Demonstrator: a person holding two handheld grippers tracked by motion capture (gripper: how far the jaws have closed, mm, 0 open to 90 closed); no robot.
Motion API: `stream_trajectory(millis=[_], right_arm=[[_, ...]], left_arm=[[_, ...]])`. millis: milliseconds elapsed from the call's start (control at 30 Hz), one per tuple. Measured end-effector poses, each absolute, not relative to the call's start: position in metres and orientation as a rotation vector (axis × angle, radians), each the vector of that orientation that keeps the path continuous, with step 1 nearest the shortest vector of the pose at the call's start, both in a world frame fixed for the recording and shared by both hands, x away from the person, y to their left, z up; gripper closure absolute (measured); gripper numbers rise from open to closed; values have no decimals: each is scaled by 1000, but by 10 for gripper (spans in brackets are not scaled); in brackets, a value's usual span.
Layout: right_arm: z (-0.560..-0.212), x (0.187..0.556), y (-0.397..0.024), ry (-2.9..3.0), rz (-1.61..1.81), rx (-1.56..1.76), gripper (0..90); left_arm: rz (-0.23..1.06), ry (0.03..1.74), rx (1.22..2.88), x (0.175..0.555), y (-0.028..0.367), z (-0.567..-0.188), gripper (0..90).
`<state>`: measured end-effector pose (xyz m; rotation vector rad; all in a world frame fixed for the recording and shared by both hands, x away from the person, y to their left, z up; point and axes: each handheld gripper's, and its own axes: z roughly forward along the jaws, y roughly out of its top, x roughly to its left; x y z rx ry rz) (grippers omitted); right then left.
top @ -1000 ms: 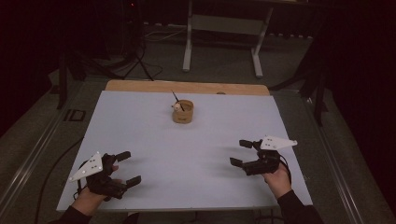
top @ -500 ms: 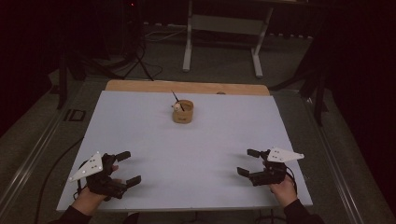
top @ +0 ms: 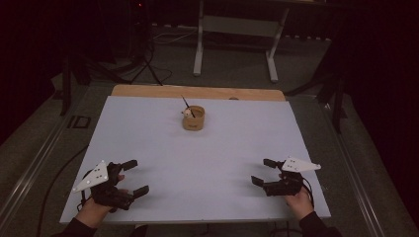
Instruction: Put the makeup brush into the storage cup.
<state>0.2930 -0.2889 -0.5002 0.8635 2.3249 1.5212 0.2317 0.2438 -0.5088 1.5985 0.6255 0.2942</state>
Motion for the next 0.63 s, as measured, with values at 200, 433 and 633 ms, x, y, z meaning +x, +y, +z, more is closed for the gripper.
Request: stream_trajectory(millis=[200, 433, 633], right_arm=[[-500, 293, -288, 2331, 1486, 884, 136], [-501, 294, -288, 2337, 1495, 900, 136], [-501, 296, -290, 2333, 1500, 920, 137]], left_arm=[[292, 627, 1597, 232, 244, -509, 10], [292, 624, 1599, 232, 244, -509, 10], [290, 622, 1600, 232, 244, -509, 10]])
